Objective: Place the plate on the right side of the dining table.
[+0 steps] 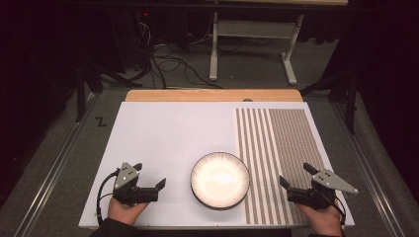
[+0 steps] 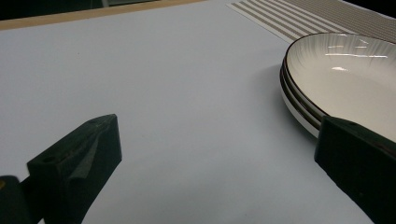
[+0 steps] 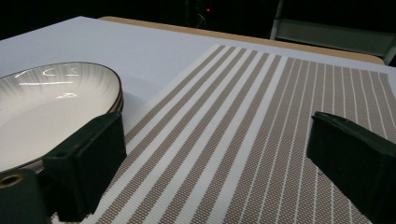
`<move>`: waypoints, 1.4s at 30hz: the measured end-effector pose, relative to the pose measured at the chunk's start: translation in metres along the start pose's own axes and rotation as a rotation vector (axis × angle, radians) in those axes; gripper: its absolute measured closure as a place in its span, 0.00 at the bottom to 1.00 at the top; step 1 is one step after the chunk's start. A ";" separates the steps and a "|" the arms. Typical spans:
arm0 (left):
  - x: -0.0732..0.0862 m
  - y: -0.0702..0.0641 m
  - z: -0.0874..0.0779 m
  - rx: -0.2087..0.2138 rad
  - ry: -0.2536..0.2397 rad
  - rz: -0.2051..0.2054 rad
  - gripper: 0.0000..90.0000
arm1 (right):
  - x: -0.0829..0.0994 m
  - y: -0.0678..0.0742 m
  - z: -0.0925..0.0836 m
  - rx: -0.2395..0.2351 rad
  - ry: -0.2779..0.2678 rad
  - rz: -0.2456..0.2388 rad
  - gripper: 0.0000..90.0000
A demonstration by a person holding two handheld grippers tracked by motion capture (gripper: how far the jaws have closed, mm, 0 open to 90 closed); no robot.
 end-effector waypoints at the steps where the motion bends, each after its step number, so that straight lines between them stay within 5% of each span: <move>1: 0.000 0.000 0.000 0.002 0.002 -0.001 0.02 | -0.001 0.003 0.000 -0.002 -0.003 -0.009 0.09; 7: 0.001 0.000 0.000 0.002 -0.001 -0.004 0.02 | -0.006 0.014 0.004 -0.014 -0.010 -0.033 0.20; 11: 0.000 0.000 0.000 0.004 -0.004 -0.003 0.02 | -0.012 0.021 0.013 -0.046 0.006 -0.005 0.28; 21: 0.000 -0.001 -0.001 0.007 -0.012 0.004 0.02 | -0.031 0.046 0.038 -0.110 0.014 -0.012 0.58; 29: -0.001 -0.001 -0.003 0.014 -0.022 0.008 0.02 | -0.040 0.064 0.058 -0.118 0.021 -0.035 0.63; 42: -0.001 -0.006 -0.002 0.029 -0.018 0.023 0.03 | -0.019 0.069 0.060 -0.132 0.078 -0.038 0.80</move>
Point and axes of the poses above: each handheld gripper's, and its own axes: z roughly forward along the jaws, x roughly out of its underside, y roughly to its left, the point moved 4 cm from there along z, roughly forward along the jaws, and after that the axes turned 3 degrees about -y, right-handed, at the moved point
